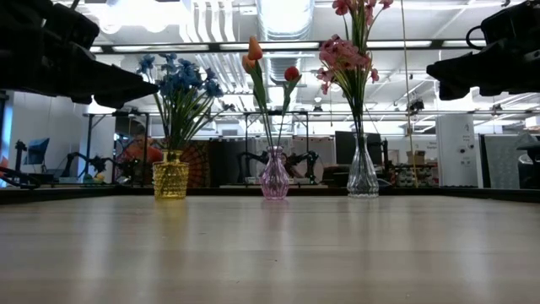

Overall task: Sort flowers into vase by color
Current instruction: Return to Home Position

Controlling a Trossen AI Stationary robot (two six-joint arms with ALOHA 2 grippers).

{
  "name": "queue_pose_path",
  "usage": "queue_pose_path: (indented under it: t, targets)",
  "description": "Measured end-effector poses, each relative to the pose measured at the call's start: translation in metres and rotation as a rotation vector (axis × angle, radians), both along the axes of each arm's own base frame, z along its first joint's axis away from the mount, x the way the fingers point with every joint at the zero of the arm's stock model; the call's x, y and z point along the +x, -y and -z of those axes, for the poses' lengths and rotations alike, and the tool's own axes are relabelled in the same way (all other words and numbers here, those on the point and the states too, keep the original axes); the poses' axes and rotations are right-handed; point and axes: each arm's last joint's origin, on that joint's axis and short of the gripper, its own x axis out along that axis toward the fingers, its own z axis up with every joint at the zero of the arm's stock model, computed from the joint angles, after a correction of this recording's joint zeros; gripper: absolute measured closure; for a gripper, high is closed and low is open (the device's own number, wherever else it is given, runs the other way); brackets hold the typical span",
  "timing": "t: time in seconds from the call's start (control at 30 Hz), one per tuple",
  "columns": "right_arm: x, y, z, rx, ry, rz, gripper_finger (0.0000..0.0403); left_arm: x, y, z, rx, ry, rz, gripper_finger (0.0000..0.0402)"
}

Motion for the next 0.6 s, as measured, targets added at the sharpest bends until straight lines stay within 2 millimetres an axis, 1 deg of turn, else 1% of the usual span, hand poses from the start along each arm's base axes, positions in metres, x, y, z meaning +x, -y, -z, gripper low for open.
queue_pose_path:
  t: [0.6]
  targets:
    - [0.0,0.0,0.0,0.0,0.0,0.0,0.0335,0.0031,0.0007,0.0065,0.012,-0.055,0.0,0.0177]
